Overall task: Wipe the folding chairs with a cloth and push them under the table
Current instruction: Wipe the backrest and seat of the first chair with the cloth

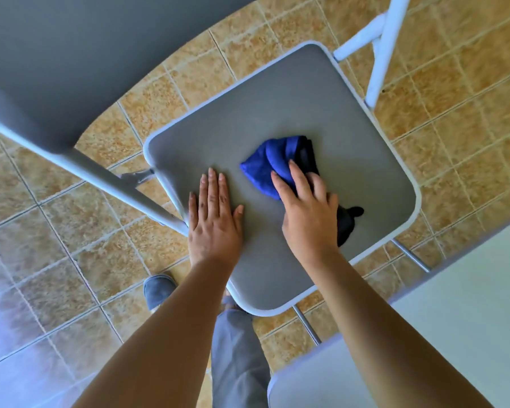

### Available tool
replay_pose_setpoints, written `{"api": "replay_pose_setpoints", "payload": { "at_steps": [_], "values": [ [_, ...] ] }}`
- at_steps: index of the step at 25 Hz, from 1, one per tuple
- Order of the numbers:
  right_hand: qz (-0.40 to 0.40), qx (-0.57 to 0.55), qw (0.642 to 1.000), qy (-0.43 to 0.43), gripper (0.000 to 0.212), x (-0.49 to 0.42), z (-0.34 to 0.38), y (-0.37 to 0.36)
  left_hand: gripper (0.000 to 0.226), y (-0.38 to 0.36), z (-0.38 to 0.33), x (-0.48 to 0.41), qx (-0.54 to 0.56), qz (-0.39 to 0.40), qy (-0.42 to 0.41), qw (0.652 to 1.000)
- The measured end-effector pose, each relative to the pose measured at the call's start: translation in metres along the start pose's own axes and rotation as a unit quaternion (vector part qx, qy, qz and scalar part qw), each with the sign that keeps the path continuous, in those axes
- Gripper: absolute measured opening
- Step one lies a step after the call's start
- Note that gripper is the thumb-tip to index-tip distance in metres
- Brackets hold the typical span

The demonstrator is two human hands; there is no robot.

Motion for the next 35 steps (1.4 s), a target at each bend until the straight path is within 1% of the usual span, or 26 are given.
{"api": "replay_pose_setpoints", "payload": {
  "at_steps": [2, 3, 6, 8, 10, 12, 14, 15, 17, 18, 20, 22, 23, 24, 25, 28, 29, 30, 32, 34, 35],
  "values": [
    [0.002, 0.022, 1.000, -0.011, 0.063, 0.018, -0.021, 0.003, 0.062, 0.000, -0.001, 0.000, -0.005, -0.002, -0.006, 1.000],
    [-0.004, 0.023, 0.999, -0.042, 0.062, 0.015, -0.037, 0.006, 0.062, 0.000, -0.001, -0.001, -0.006, -0.005, -0.005, 1.000],
    [-0.020, 0.000, 0.989, -0.149, 0.064, -0.038, -0.066, 0.012, 0.062, -0.001, 0.000, -0.002, -0.009, -0.006, -0.005, 1.000],
    [-0.030, -0.018, 0.987, -0.155, 0.065, -0.090, -0.057, 0.015, 0.062, -0.001, 0.002, -0.002, -0.009, -0.007, -0.010, 1.000],
    [-0.015, -0.023, 0.994, -0.108, 0.064, -0.125, -0.029, 0.015, 0.062, -0.001, 0.001, -0.002, -0.003, -0.006, -0.012, 1.000],
    [0.003, -0.020, 1.000, -0.010, 0.065, -0.127, 0.007, 0.011, 0.062, 0.001, 0.003, 0.000, 0.001, -0.009, -0.015, 1.000],
    [0.009, -0.008, 0.997, 0.076, 0.064, -0.099, 0.029, 0.005, 0.062, 0.003, 0.007, 0.004, -0.012, -0.014, -0.029, 0.999],
    [0.007, 0.003, 0.995, 0.104, 0.063, -0.079, 0.030, 0.003, 0.063, 0.003, 0.010, 0.007, -0.018, -0.016, -0.036, 0.999],
    [0.010, 0.034, 0.993, 0.115, 0.060, -0.042, 0.014, 0.002, 0.063, 0.004, 0.017, 0.013, -0.022, -0.016, -0.049, 0.998],
    [0.011, 0.045, 0.994, 0.098, 0.059, -0.032, -0.003, 0.003, 0.063, 0.004, 0.019, 0.015, -0.023, -0.014, -0.055, 0.998],
    [0.011, 0.036, 0.999, 0.014, 0.060, -0.037, -0.035, 0.010, 0.063, 0.004, 0.022, 0.015, -0.026, -0.013, -0.064, 0.998],
    [0.006, 0.016, 0.997, -0.077, 0.064, -0.068, -0.048, 0.014, 0.064, 0.003, 0.024, 0.014, -0.028, -0.014, -0.067, 0.997],
    [0.000, 0.006, 0.996, -0.093, 0.065, -0.089, -0.042, 0.015, 0.064, 0.002, 0.024, 0.014, -0.028, -0.018, -0.065, 0.997],
    [-0.004, 0.000, 0.996, -0.084, 0.065, -0.109, -0.028, 0.017, 0.064, 0.002, 0.023, 0.014, -0.029, -0.022, -0.060, 0.997],
    [-0.001, -0.004, 0.999, -0.052, 0.065, -0.127, -0.009, 0.016, 0.063, 0.002, 0.022, 0.015, -0.028, -0.024, -0.056, 0.998],
    [0.020, -0.001, 0.993, 0.119, 0.060, -0.139, 0.057, 0.010, 0.063, 0.003, 0.022, 0.019, -0.019, -0.023, -0.046, 0.999],
    [0.026, 0.000, 0.986, 0.164, 0.057, -0.130, 0.070, 0.006, 0.063, 0.003, 0.023, 0.021, -0.019, -0.022, -0.044, 0.999],
    [0.028, 0.004, 0.981, 0.191, 0.056, -0.118, 0.074, 0.003, 0.064, 0.003, 0.025, 0.022, -0.022, -0.021, -0.045, 0.999],
    [0.018, 0.018, 0.977, 0.213, 0.059, -0.085, 0.064, 0.003, 0.064, 0.005, 0.030, 0.025, -0.031, -0.021, -0.049, 0.998],
    [0.006, 0.050, 0.974, 0.223, 0.062, -0.053, 0.031, 0.001, 0.065, 0.005, 0.031, 0.026, -0.041, -0.017, -0.059, 0.997],
    [0.000, 0.063, 0.975, 0.213, 0.061, -0.043, 0.009, 0.002, 0.065, 0.005, 0.030, 0.026, -0.043, -0.016, -0.061, 0.997]
  ]
}}
Point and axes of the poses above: each hand's wrist, its own x-axis away from the middle knuckle, its own y-axis out of the back of the hand, z = x × y, the point moved 5 cm from there along -x, towards the middle knuckle, and after that the axes turned 12 degrees about y, right-handed, at the moved point
